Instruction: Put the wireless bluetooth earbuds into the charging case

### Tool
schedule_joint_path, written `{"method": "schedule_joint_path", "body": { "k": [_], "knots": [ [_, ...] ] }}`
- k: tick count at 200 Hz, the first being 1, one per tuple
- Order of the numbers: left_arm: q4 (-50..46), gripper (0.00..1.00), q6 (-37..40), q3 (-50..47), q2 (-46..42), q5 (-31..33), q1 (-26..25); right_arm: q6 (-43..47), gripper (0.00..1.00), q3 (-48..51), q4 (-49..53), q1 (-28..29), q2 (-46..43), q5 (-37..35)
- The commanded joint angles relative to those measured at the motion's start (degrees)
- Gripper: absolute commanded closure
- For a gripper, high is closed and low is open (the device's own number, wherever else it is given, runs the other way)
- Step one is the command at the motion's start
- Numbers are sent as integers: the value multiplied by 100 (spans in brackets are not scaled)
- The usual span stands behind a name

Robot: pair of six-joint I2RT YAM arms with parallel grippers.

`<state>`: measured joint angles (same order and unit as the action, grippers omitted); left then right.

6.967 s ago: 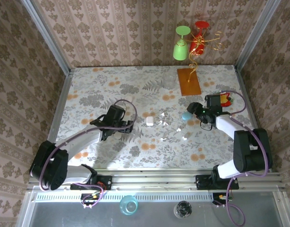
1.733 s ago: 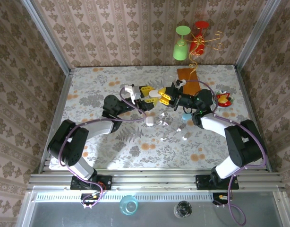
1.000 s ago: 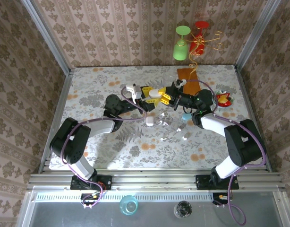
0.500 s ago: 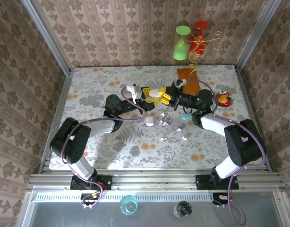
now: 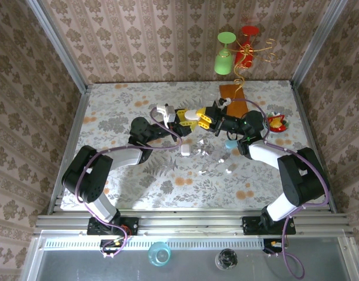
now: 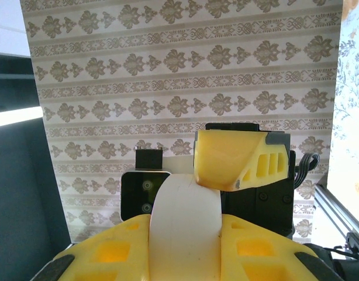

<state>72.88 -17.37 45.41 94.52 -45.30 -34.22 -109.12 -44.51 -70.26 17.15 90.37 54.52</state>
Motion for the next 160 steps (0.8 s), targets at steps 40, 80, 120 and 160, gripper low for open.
{"method": "schedule_joint_path", "body": {
  "k": [40, 80, 120, 160],
  "knots": [
    [174, 66, 189, -129, -168, -285, 53, 2166, 31, -114, 2089, -308, -708, 111],
    [159, 67, 220, -307, -364, -731, 151, 6415, 22, -1062, 6850, -366, -1710, -511],
    [151, 68, 111, -489, -482, -1178, 179, 10167, 15, -1811, 9005, 354, -2243, -1700],
    [139, 67, -52, -489, -546, -1473, 109, 12074, 11, -1969, 9176, 1355, -2473, -3027]
  ]
}}
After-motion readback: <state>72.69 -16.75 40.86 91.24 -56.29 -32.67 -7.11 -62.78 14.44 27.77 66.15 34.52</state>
